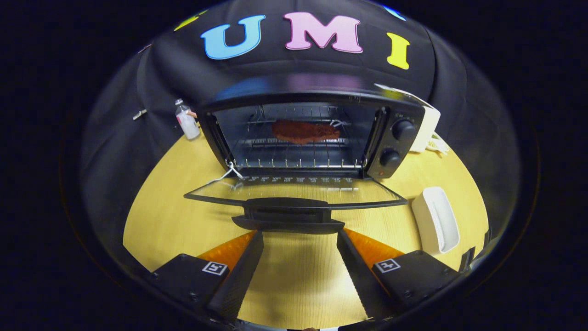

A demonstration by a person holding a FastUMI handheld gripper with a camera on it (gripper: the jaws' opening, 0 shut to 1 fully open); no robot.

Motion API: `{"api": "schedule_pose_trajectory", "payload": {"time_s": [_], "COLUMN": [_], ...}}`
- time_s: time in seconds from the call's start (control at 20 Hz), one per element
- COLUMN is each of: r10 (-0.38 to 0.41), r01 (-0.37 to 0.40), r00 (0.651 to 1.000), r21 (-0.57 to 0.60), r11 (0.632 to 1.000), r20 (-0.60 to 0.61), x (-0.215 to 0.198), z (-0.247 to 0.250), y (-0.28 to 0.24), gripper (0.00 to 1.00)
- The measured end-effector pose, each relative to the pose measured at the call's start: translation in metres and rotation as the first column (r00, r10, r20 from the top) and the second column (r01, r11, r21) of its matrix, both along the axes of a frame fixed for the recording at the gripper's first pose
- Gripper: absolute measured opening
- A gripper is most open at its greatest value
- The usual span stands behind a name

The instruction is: Open the toaster oven, put the food inside, and close the toaster oven door.

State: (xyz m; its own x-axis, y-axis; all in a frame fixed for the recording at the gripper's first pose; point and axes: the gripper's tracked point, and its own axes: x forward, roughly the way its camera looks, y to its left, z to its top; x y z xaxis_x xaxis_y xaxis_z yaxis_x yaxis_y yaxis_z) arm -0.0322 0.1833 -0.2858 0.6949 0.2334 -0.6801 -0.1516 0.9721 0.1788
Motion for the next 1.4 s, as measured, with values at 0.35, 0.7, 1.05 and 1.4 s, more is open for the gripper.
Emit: {"api": "schedule_pose_trajectory", "payload": {"time_s": [0.35, 0.7, 1.05, 1.4], "r10": [-0.015, -0.023, -0.026, -0.099], "r01": [0.012, 0.017, 0.016, 0.076], "r00": [0.995, 0.985, 0.968, 0.890], "r21": [0.030, 0.033, 0.041, 0.069], "r11": [0.999, 0.999, 0.999, 0.995], "r20": [0.100, 0.170, 0.251, 0.445], "x": [0.057, 0.096, 0.079, 0.062], "z": [0.047, 0.071, 0.105, 0.207], "y": [0.000, -0.006, -0.031, -0.095], "gripper": [0.99, 0.99, 0.99, 0.99]}}
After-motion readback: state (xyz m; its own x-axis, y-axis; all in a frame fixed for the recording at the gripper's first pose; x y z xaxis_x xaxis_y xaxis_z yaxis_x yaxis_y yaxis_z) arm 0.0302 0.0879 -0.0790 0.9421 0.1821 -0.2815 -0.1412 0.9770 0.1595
